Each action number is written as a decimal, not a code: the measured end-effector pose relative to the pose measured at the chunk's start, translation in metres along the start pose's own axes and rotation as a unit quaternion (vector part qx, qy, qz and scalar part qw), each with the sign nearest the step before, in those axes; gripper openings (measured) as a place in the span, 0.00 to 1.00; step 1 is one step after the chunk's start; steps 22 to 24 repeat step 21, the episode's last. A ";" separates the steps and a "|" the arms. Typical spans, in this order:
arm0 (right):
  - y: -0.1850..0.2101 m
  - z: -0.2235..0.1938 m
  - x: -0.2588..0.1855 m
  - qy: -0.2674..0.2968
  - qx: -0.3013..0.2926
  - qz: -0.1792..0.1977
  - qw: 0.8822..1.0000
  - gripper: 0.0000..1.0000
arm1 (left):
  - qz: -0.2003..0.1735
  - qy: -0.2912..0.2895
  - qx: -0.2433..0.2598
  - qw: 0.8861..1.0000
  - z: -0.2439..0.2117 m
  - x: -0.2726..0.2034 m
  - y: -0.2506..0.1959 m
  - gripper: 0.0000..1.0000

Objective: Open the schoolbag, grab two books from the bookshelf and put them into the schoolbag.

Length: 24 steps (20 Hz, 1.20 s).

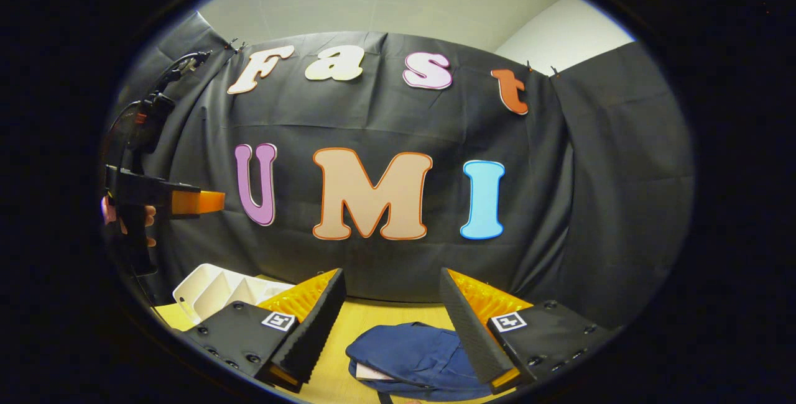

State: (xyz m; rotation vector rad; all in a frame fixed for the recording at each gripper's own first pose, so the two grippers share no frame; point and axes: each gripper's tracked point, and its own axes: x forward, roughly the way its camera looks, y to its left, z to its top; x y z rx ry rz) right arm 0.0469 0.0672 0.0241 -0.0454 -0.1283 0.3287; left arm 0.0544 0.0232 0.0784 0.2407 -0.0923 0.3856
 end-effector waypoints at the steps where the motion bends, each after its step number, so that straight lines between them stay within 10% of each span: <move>1: 0.000 0.002 -0.003 -0.003 -0.003 -0.004 1.000 1.00 | -0.001 -0.005 -0.001 1.000 0.002 -0.001 0.001 0.91; 24: -0.010 0.018 -0.053 0.000 -0.015 -0.140 0.990 0.93 | -0.124 -0.066 -0.089 0.986 0.022 0.006 -0.001 0.88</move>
